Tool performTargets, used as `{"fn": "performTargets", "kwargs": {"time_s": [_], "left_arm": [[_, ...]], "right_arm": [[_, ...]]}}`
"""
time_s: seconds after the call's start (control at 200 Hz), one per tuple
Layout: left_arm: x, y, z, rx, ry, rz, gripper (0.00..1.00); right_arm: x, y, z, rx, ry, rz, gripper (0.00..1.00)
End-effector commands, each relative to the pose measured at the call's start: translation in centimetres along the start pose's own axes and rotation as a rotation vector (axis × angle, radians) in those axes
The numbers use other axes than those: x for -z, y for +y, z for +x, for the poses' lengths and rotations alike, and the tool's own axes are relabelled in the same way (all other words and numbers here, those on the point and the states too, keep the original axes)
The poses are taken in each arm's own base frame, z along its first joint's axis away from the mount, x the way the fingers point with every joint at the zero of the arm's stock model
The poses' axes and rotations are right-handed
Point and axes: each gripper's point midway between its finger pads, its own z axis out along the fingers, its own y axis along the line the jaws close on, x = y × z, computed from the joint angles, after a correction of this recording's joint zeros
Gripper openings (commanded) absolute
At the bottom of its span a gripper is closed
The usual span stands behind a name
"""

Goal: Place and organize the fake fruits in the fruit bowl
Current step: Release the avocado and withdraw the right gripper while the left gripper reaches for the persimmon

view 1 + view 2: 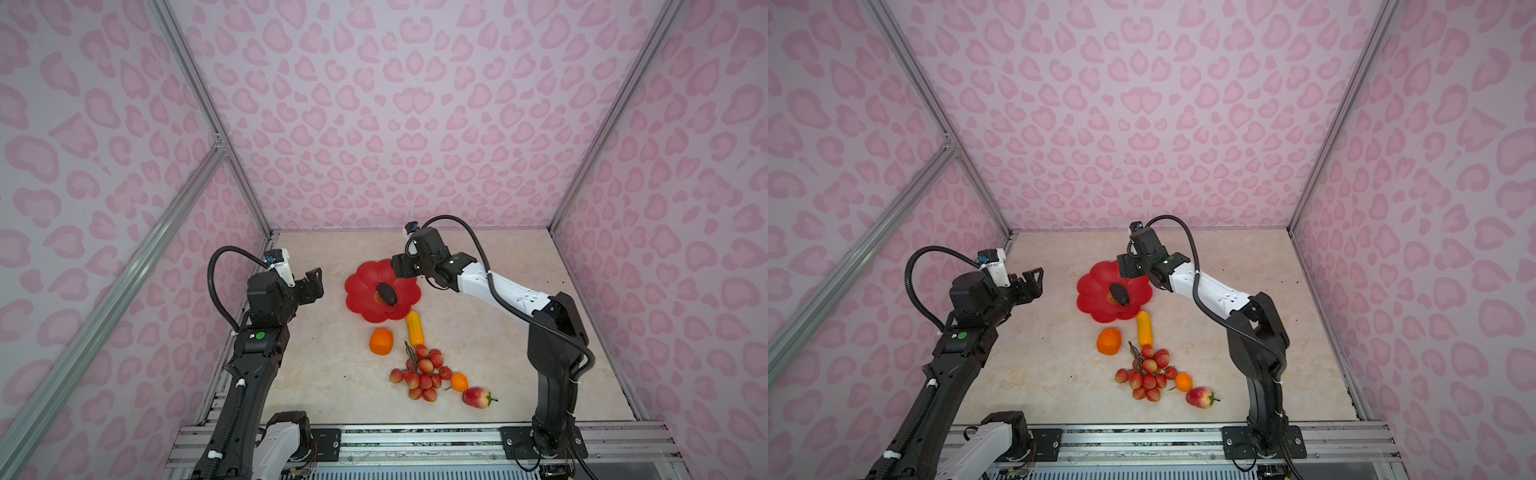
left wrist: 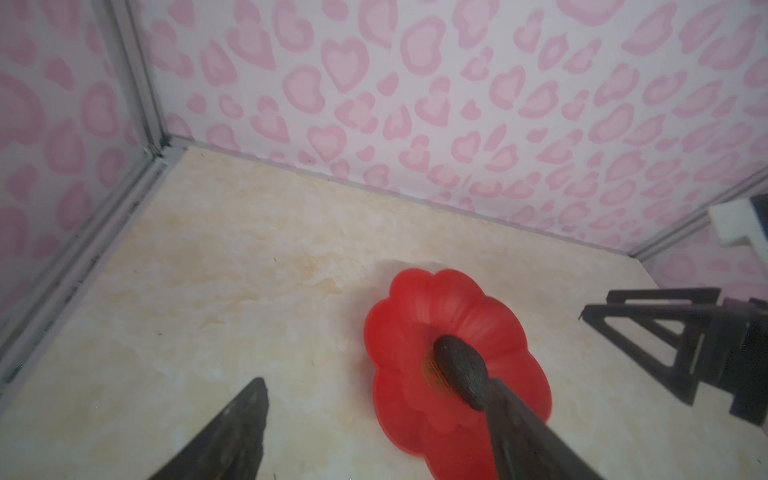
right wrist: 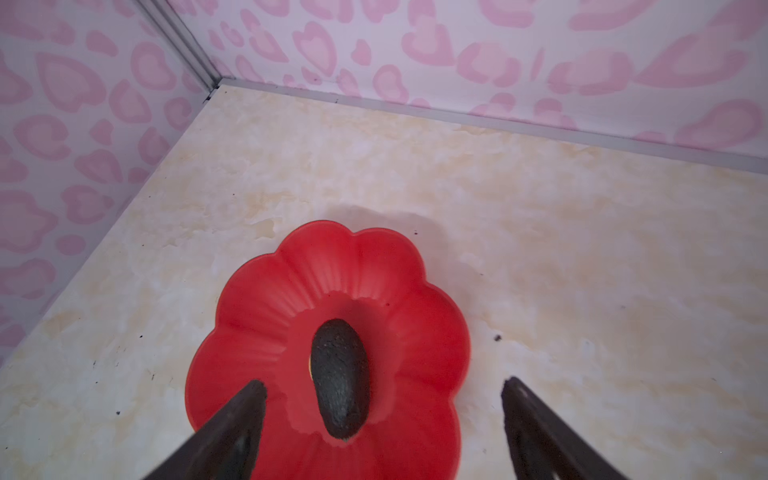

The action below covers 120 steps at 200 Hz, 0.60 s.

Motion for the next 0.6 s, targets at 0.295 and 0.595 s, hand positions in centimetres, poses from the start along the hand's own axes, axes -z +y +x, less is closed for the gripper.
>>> {"fn": "performTargets", "kwargs": {"time_s": [0.295,0.595], "left_arm": [[-1.1,-8.1,15.8,-0.073,0.481,0.128,0.84],[-3.2,-10.4,21.3,-0.193,0.628,0.126,0.86]], "right_arm": [[7.0,-10.0,3.0,-0.192,-0.125,0.095,0.97],[8.5,-11.8,4.5,-0.237,-0.128,0.104,0.97]]}}
